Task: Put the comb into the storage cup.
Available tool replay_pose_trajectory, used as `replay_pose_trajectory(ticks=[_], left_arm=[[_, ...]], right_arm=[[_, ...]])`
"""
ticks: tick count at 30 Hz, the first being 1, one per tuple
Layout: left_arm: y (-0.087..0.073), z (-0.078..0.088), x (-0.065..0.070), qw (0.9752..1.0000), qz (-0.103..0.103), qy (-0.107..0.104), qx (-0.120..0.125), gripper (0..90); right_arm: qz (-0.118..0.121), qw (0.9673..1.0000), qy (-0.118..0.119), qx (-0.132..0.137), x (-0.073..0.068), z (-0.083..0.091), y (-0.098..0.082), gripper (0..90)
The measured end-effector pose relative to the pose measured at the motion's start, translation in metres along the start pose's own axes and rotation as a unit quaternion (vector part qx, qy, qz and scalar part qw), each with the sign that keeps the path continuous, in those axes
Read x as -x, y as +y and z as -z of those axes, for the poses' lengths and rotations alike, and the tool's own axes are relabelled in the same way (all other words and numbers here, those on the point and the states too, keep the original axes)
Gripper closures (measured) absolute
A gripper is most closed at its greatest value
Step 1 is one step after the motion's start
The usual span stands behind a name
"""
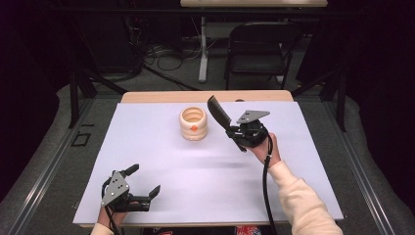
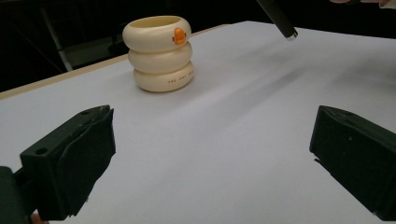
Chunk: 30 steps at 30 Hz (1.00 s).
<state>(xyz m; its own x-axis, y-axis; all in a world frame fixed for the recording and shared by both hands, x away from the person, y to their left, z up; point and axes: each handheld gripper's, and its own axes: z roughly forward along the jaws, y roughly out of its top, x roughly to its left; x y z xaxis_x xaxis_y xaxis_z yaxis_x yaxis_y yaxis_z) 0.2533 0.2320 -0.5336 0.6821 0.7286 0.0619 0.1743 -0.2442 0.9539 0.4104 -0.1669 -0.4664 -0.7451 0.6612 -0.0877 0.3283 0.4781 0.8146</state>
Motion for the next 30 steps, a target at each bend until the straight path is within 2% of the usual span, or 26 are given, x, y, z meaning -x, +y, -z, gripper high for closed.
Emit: replay_pose_trajectory(ticks=[14, 30], left_arm=[[0.000, 0.000, 0.000, 1.0000, 0.000, -0.001, 0.001, 0.2], [0.000, 0.000, 0.000, 1.0000, 0.001, 0.000, 0.003, 0.2]], right_arm=[[-0.014, 0.9998, 0.008, 0.011, 0.003, -0.009, 0.015, 72.4], [-0.019, 0.9997, 0.012, 0.009, 0.006, -0.020, 0.026, 72.3]])
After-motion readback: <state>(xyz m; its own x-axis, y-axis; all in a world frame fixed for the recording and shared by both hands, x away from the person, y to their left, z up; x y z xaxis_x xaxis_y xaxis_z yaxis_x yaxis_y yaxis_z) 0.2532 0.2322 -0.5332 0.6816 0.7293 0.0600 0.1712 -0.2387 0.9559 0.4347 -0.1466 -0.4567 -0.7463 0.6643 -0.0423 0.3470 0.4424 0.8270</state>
